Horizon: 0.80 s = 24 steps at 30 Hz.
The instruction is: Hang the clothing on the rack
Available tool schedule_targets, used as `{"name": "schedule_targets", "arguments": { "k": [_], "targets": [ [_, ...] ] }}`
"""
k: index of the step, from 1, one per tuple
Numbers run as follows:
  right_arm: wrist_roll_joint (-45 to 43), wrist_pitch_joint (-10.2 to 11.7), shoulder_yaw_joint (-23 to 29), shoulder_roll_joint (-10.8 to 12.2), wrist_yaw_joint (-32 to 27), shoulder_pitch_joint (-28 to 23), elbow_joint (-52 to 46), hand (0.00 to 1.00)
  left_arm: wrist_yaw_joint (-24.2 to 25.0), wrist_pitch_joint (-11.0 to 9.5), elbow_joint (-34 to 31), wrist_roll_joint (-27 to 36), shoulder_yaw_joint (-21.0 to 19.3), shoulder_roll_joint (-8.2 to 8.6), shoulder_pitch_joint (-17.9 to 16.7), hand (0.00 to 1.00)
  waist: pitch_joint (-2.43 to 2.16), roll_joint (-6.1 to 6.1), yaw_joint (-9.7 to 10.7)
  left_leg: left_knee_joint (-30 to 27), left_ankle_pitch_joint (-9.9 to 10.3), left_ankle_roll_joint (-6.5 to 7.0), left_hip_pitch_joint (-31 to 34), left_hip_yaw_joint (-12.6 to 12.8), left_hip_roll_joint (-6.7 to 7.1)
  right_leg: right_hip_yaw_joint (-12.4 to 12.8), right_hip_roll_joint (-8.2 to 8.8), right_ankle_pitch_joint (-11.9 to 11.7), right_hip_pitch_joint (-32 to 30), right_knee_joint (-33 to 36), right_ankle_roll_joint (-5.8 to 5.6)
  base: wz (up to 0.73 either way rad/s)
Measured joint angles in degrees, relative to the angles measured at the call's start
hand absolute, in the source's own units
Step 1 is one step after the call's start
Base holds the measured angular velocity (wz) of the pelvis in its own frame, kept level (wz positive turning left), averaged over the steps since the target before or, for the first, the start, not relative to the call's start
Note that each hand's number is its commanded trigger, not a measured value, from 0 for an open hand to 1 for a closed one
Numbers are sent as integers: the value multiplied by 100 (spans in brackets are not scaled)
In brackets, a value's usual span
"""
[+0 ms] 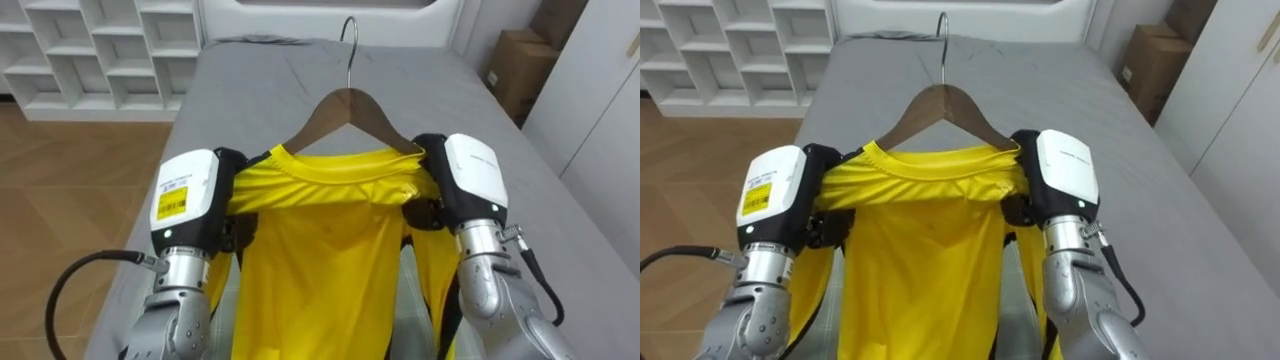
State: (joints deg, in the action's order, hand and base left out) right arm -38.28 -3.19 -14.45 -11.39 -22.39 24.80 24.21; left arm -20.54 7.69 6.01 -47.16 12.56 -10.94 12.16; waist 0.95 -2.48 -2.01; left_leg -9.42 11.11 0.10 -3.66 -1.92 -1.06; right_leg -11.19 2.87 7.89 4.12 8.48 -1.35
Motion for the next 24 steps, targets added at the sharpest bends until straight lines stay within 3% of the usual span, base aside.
{"name": "schedule_targets", "arguments": {
  "k": [12,14,15,16,17,18,19,20,21,23,24],
  "targets": [
    [-18,98,-67,9,104,-2,6,100,-2,4,1,-15,-142,-39,1,100,-2,-2,-12,7,-2,4,-18,-203,-1,-20,-5,6,-15,84,-4,5],
    [-16,111,-61,11,127,-3,7,100,-2,5,2,-7,-145,-41,0,100,12,4,-9,7,-8,10,-72,-458,-54,-16,-11,144,-213,449,23,-6],
    [-19,140,-60,29,131,-4,4,100,-14,3,6,11,-159,-75,0,100,23,9,-33,3,-5,5,-118,-834,-123,267,-178,299,-412,424,155,-37],
    [-50,185,-91,60,127,33,-17,100,-16,4,6,2,-236,-103,2,100,15,-22,-80,-9,12,-22,-78,-960,-173,555,-368,-84,-666,-133,350,-40],
    [-54,182,-120,38,121,54,-19,100,-16,4,20,6,-250,-93,1,100,16,-25,-77,0,48,-79,-81,-948,-178,507,-389,-572,-738,-160,397,-10],
    [-12,115,-161,12,128,37,-5,100,8,7,68,22,-258,-34,-3,100,26,48,1,30,81,-186,-92,-785,-248,299,-392,-590,-680,-21,367,22],
    [10,92,-156,-44,150,39,0,100,39,6,70,20,-253,39,-1,100,28,45,53,82,53,-225,-107,-425,-279,313,-391,-584,-632,-20,365,30],
    [4,96,-151,-62,157,50,-8,100,45,6,70,19,-251,49,6,100,30,41,76,79,46,-222,-98,-255,-294,342,-396,-583,-623,-21,364,23],
    [-5,111,-135,-78,186,64,-16,100,45,9,70,15,-256,46,18,89,30,41,142,84,35,-211,-86,-67,-325,329,-419,-575,-619,-18,353,24],
    [-16,93,-117,-79,236,64,-14,100,45,57,69,24,-212,72,21,24,28,34,158,117,26,-195,-113,15,-298,318,-436,-563,-631,-2,339,13],
    [-25,65,-117,-61,269,65,-14,100,47,106,69,32,-202,78,21,0,22,20,128,109,15,-176,-117,16,-264,313,-421,-557,-631,-2,332,0]
  ]
}}
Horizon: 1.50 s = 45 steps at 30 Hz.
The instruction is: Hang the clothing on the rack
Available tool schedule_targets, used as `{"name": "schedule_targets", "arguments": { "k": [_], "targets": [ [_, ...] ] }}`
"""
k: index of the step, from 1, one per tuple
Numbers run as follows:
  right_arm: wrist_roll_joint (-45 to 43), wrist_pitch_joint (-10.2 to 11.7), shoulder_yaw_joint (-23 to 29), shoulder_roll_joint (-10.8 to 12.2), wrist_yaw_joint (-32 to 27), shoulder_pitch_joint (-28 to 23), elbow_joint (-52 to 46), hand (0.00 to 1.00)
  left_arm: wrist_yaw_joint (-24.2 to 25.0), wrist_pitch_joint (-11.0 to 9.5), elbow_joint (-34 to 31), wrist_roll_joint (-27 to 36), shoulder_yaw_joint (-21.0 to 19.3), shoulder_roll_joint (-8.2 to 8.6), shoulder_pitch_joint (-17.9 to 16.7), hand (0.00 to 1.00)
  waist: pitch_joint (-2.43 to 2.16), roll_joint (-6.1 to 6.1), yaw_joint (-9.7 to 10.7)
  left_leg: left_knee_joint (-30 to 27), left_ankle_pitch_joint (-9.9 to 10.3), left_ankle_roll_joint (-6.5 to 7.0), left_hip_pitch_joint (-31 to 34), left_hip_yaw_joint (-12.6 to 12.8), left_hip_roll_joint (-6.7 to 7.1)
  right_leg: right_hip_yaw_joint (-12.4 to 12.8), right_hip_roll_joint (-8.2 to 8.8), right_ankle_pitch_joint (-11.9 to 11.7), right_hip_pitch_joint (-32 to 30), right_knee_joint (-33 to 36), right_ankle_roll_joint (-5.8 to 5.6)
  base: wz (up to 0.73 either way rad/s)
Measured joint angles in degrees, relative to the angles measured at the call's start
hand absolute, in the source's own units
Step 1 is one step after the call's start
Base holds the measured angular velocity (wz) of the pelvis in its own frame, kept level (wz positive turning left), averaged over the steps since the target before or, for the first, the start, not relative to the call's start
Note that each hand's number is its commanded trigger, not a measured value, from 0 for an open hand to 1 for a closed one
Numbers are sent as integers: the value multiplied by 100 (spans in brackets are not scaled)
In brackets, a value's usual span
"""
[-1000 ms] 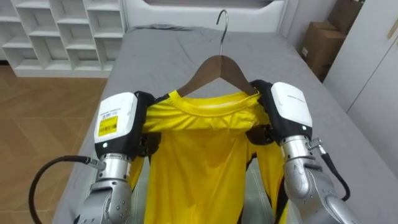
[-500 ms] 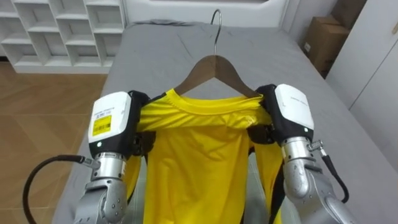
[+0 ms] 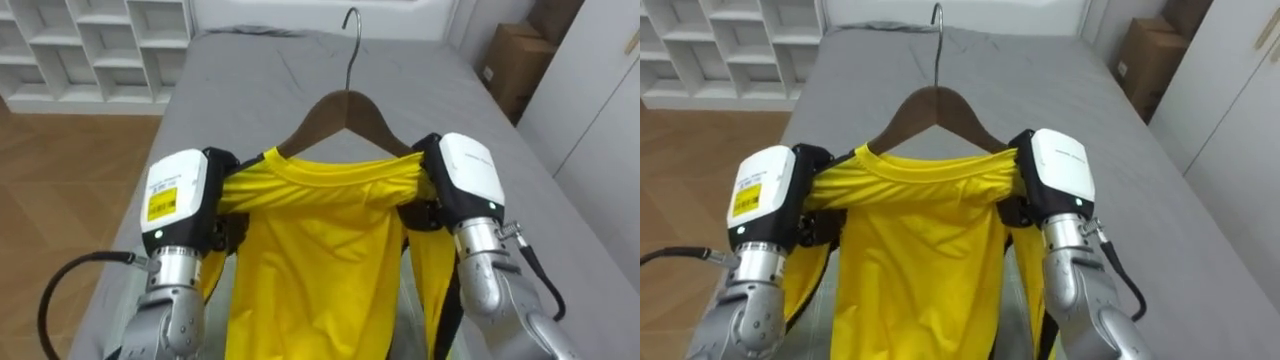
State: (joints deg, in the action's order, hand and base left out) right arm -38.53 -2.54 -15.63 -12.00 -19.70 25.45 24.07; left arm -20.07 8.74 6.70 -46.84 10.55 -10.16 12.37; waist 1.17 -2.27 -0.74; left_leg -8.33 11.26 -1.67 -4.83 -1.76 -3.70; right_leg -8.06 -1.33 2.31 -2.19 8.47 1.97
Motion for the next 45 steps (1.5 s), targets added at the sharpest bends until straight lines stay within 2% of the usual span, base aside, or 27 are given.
{"name": "schedule_targets", "arguments": {
  "k": [3,5,7,9,15,19,28,45],
  "targets": [
    [-7,-19,-5,42,58,0,10,100,-4,6,-1,8,20,46,5,0,0,-1,-84,0,-24,39,1,3,77,-9,37,17,5,5,-26,0],
    [-104,-114,-39,98,112,0,18,100,-5,3,-1,8,99,79,21,0,-4,-15,-115,0,-38,64,1,4,109,-26,70,20,12,9,-31,3],
    [-288,-130,-77,126,137,1,46,100,-5,1,-1,8,189,243,24,0,-2,-12,-125,0,-61,103,12,4,155,-58,124,34,15,16,-51,9],
    [-392,-132,-76,143,208,1,88,100,-4,-6,-2,8,221,316,24,0,-2,-22,-128,-2,-61,105,13,11,156,-61,124,35,15,37,-51,7],
    [-440,-143,-67,123,351,46,316,100,32,-7,-9,360,384,317,35,0,-4,-30,-133,-17,-61,107,12,11,153,-54,119,97,9,88,-20,3],
    [-440,-235,-66,122,363,46,334,100,47,-14,-12,414,448,377,38,0,-13,-41,-131,-41,-62,107,8,15,150,-53,118,103,4,135,-8,0],
    [-441,-255,-68,137,366,46,334,100,50,-11,-12,740,499,382,46,0,-68,-87,-140,-110,-62,107,6,79,150,-33,125,95,17,155,2,0],
    [-418,-253,-65,136,427,46,450,100,72,-10,-8,917,544,265,47,0,-57,-74,-139,-35,-62,107,-101,118,140,-11,124,100,108,133,-5,1]
  ]
}}
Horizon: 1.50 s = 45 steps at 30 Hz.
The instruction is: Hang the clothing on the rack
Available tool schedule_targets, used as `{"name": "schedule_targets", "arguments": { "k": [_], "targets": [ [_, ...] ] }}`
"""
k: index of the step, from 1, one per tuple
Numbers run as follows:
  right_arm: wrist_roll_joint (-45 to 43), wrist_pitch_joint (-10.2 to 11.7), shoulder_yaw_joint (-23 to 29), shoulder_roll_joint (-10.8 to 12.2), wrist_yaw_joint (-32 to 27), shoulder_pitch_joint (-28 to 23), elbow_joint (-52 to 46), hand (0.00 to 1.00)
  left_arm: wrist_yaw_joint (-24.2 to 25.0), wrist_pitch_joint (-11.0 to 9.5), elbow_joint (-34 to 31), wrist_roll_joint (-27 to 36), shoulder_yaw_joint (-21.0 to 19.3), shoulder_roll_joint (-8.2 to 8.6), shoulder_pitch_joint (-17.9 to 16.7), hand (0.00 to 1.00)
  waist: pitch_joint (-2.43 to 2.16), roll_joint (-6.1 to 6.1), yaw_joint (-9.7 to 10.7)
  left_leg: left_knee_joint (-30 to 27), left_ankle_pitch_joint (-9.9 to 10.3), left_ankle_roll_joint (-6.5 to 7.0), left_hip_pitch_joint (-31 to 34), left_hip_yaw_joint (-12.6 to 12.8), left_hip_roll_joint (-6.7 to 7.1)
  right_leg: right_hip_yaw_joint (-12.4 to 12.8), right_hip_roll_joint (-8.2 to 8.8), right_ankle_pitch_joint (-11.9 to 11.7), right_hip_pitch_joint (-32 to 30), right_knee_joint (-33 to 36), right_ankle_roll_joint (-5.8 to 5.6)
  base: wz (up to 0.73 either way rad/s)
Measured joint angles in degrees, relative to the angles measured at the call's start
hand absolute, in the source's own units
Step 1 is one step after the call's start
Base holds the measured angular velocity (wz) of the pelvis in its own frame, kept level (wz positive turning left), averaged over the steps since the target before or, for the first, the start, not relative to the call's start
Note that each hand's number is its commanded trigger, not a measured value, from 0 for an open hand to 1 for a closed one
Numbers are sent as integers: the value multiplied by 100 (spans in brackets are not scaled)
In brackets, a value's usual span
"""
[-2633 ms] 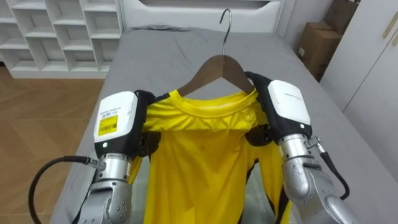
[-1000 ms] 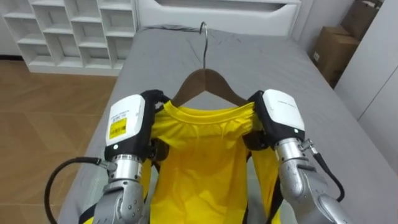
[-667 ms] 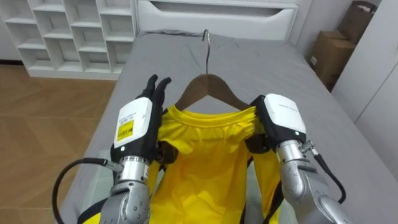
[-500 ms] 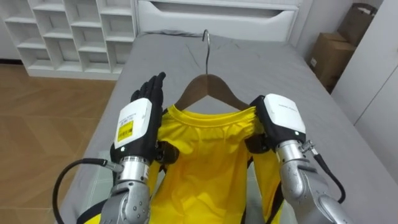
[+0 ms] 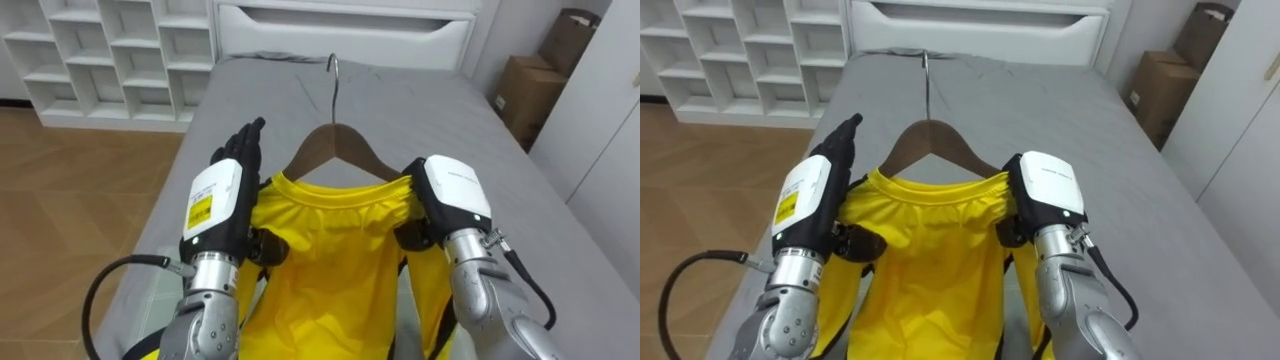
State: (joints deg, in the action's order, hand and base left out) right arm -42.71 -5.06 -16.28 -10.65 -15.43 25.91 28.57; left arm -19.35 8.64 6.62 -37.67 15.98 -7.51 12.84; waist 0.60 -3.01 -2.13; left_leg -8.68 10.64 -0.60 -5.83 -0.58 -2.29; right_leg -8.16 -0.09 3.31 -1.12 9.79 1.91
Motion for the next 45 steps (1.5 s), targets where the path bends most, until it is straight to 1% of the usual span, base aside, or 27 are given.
{"name": "schedule_targets", "arguments": {
  "k": [5,9,11,13,16,23,29,31,32,34,35,36,38,39,40,43,44,45],
  "targets": [
    [-8,1,14,-25,3,0,0,100,1,0,3,-5,-2,-37,-5,0,8,11,11,30,0,0,-71,1,3,-2,-2,8,42,-1,-9,0],
    [-10,2,170,-71,3,-1,1,100,6,0,3,-13,-15,-144,-17,0,23,32,22,56,1,0,-70,-1,3,12,-4,11,43,-12,-12,0],
    [-6,3,246,-126,3,-1,0,100,5,-2,3,-12,-14,-196,-20,0,24,34,23,68,1,0,-71,-11,2,2,-5,13,43,-11,-12,2],
    [1,20,247,-266,3,-1,0,100,5,-15,2,-12,-14,-289,-32,0,23,34,22,84,1,0,-72,-15,1,3,-7,13,40,-11,-12,0],
    [0,22,250,-369,2,-1,0,100,4,-36,2,-8,-14,-366,-34,0,19,36,20,83,1,0,-72,-14,1,9,-6,15,39,-9,-15,0],
    [47,62,250,-419,1,-1,0,100,5,-44,2,-8,-13,-382,-37,0,9,37,26,7,-1,2,-68,-4,2,8,1,23,65,-4,-28,0],
    [217,80,255,-549,1,-1,0,100,5,-48,2,-2,-19,-392,-37,0,3,30,28,5,-1,2,-67,-5,3,7,4,24,66,-4,-29,0],
    [216,151,388,-550,1,-35,0,100,6,-54,2,-5,-44,-394,-37,0,1,31,51,-2,-1,2,-81,-17,5,6,5,24,93,-9,-29,3],
    [216,153,422,-550,1,-36,0,100,6,-59,2,-5,-61,-394,-38,0,-3,30,53,-5,-1,2,-83,-16,6,6,5,24,94,-8,-29,0],
    [192,157,551,-550,1,-36,0,100,3,-137,2,6,-190,-394,-97,0,-24,26,89,-15,-1,2,-95,-17,5,3,3,25,108,-5,-28,0],
    [191,165,587,-550,1,-38,0,100,2,-167,2,29,-231,-395,-133,0,-25,26,103,-20,-1,1,-104,-20,4,-3,5,25,125,-5,-28,0],
    [195,177,670,-551,-11,-49,0,100,-6,-205,2,194,-309,-398,-197,0,-26,23,118,-18,-1,1,-135,-26,4,-7,4,28,157,0,-24,0],
    [192,198,758,-551,-62,-127,-3,100,-8,-270,11,415,-473,-399,-370,0,-44,7,127,-18,-1,1,-188,-16,1,2,1,44,204,0,-6,0],
    [185,217,861,-552,-75,-230,-7,100,-9,-274,34,515,-584,-403,-491,0,-70,-15,129,-18,0,1,-207,-17,1,3,2,63,220,5,-2,0],
    [170,218,966,-556,-77,-321,-6,100,-20,-278,57,630,-727,-405,-620,0,-76,-24,127,-17,0,0,-215,-16,1,8,1,68,223,9,0,0],
    [158,230,1267,-590,-96,-571,-9,100,-48,-279,279,817,-1062,-411,-855,0,-76,-23,89,0,1,-1,-201,-14,3,15,-2,74,213,-4,-8,0],
    [178,232,1307,-607,-105,-625,-10,100,-50,-279,342,841,-1115,-428,-890,0,-76,-23,65,7,2,-2,-199,-14,3,14,-5,74,211,-8,-8,5],
    [234,240,1336,-675,-129,-747,-10,100,-55,-280,463,953,-1195,-473,-974,0,-78,-18,55,21,3,-2,-199,-30,2,12,-9,74,213,-8,-7,7]
  ]
}}
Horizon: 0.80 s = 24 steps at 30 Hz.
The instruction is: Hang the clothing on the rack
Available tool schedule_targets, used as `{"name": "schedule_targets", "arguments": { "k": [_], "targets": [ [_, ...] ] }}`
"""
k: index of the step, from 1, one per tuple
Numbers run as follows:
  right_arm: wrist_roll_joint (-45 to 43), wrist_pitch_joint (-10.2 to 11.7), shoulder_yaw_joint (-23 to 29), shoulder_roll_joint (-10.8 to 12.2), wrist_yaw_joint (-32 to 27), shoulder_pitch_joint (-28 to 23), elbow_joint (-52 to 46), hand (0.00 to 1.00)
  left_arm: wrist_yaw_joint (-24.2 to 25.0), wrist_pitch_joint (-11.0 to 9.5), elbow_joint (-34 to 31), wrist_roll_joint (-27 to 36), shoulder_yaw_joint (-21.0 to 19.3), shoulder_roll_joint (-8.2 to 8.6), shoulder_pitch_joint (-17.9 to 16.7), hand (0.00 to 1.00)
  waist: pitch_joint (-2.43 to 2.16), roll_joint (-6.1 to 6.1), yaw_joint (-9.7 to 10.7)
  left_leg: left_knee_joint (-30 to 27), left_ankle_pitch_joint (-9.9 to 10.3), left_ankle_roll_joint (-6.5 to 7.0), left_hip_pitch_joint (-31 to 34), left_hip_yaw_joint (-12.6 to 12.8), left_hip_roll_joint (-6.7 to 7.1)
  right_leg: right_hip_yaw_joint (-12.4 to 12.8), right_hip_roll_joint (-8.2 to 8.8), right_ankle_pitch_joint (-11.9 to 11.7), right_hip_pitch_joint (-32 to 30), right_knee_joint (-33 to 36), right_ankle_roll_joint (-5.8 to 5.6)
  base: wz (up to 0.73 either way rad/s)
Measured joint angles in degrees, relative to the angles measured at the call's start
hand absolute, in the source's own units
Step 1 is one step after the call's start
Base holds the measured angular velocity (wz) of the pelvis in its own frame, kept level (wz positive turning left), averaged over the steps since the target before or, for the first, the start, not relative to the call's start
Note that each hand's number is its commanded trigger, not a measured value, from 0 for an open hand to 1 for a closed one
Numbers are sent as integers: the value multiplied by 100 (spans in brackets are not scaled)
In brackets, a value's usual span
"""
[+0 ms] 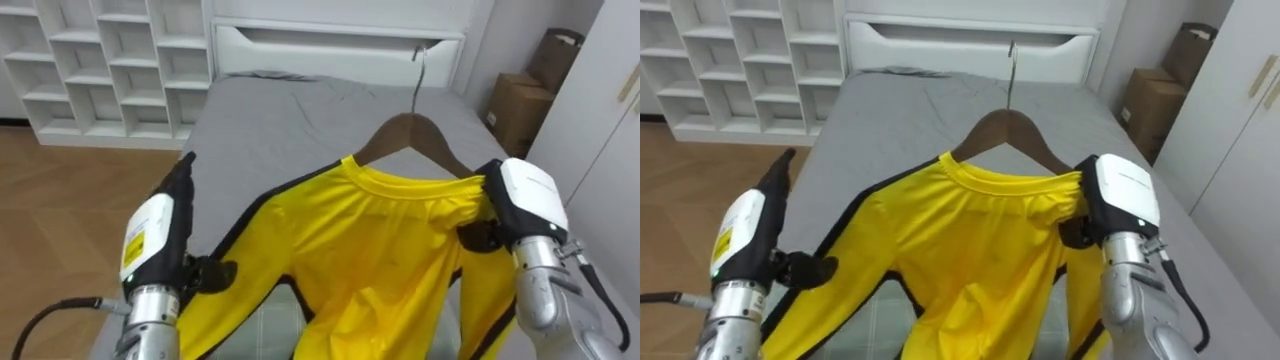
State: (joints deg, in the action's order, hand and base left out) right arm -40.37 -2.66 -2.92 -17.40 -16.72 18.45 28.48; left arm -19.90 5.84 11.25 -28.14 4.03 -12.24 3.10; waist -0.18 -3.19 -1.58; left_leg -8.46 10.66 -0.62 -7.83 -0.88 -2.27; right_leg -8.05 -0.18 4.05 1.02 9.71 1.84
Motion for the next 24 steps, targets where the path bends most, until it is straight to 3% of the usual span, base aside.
{"name": "schedule_targets", "arguments": {
  "k": [5,11,15,19,24],
  "targets": [
    [7,4,100,-135,-34,-327,0,100,-125,2,166,277,-300,-23,-413,0,-4,14,-10,21,1,0,12,-36,0,-35,4,-1,-8,14,1,5],
    [-43,3,255,-179,-35,-423,-153,100,-207,-4,782,568,-628,-20,-707,0,-51,99,-26,20,2,0,-2,-20,-6,-63,4,-2,-2,24,3,0],
    [-33,17,425,-200,-145,-532,-227,100,-214,-2,1097,1023,-855,-16,-860,0,-35,144,-36,77,2,0,-50,-13,-6,-22,-1,0,4,31,2,0],
    [56,24,626,-215,-209,-539,-194,100,-228,-172,1850,1532,-1136,-28,-945,0,-32,149,-43,97,10,3,-130,29,-2,5,-2,75,4,138,0,-6],
    [110,9,786,-294,-295,-653,-186,100,-217,-213,2617,2013,-1195,-27,-1060,0,-20,129,-50,116,36,2,-126,23,-5,-5,-6,104,-6,153,-8,-1]
  ]
}}
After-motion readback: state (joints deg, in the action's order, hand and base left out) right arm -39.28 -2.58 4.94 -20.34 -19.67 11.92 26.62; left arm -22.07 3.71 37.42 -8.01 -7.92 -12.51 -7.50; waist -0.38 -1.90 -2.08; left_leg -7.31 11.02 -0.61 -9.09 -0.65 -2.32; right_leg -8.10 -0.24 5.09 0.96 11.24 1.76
